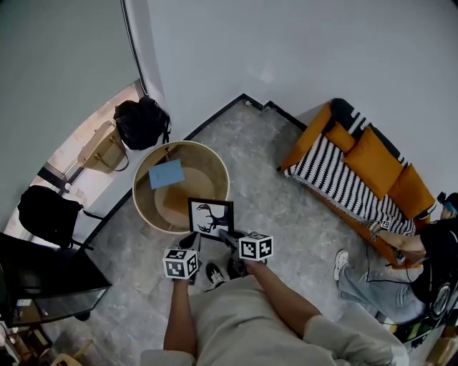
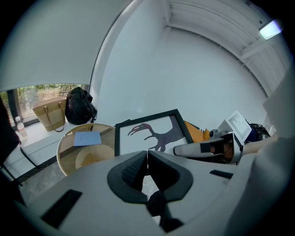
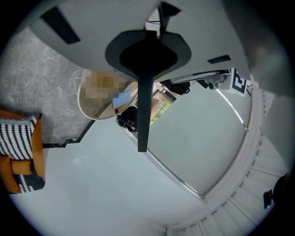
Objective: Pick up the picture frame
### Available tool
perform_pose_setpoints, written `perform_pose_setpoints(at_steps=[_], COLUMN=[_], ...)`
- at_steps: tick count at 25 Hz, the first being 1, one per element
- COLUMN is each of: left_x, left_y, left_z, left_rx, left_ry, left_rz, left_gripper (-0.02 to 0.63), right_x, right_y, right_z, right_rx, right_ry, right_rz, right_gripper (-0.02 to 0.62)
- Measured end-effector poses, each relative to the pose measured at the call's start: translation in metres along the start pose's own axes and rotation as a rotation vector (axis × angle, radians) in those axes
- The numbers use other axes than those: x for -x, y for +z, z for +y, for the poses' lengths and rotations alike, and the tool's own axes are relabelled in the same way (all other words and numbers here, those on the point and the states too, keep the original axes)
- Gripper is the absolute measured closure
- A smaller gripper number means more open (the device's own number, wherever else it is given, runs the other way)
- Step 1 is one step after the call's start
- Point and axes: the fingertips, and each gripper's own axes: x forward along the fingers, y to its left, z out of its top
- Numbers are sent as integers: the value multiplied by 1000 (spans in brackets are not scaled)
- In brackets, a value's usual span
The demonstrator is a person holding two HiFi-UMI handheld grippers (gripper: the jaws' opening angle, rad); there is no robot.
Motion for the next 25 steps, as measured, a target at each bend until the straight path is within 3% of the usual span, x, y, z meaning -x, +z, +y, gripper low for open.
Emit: perform_pose_setpoints(at_steps=[25], left_x=[-17], left_y=[-12], left_z=[-26], left_rx=[-45], left_ry=[-65], left_rz=[43], left_gripper=[584], right_x=[28], right_y=[-8], right_z=[-18], right_rx=[-39], right_ry=[-30], right_rz=[-52], right_gripper=[554])
